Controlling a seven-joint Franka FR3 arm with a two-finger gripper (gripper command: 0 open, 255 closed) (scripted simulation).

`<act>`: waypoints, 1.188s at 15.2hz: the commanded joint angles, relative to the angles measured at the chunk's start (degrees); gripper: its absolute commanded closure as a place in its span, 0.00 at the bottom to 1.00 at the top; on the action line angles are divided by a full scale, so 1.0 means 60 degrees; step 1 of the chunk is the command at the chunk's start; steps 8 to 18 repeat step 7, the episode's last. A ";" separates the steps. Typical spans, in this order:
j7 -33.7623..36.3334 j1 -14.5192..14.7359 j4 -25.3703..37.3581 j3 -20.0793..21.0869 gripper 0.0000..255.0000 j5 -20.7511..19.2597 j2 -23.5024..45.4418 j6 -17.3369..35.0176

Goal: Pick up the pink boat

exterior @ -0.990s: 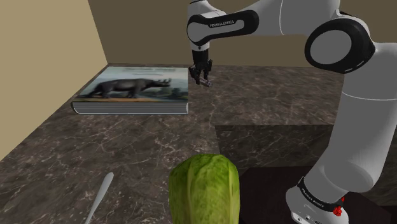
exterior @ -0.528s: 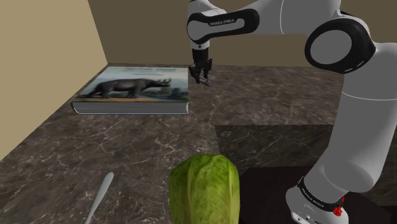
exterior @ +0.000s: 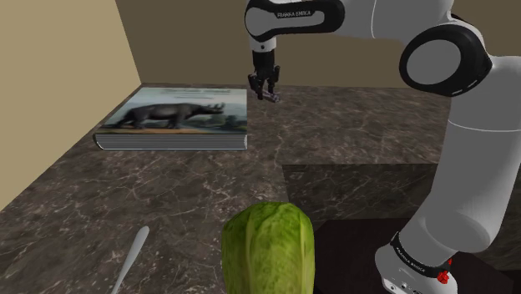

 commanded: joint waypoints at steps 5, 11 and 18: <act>-0.0077 0.0028 0.1009 0.0001 1.00 -0.0004 0.0164 -0.0845; -0.0079 0.0029 0.1036 0.0001 1.00 -0.0005 0.0170 -0.0867; -0.0079 0.0029 0.1036 0.0001 1.00 -0.0005 0.0170 -0.0867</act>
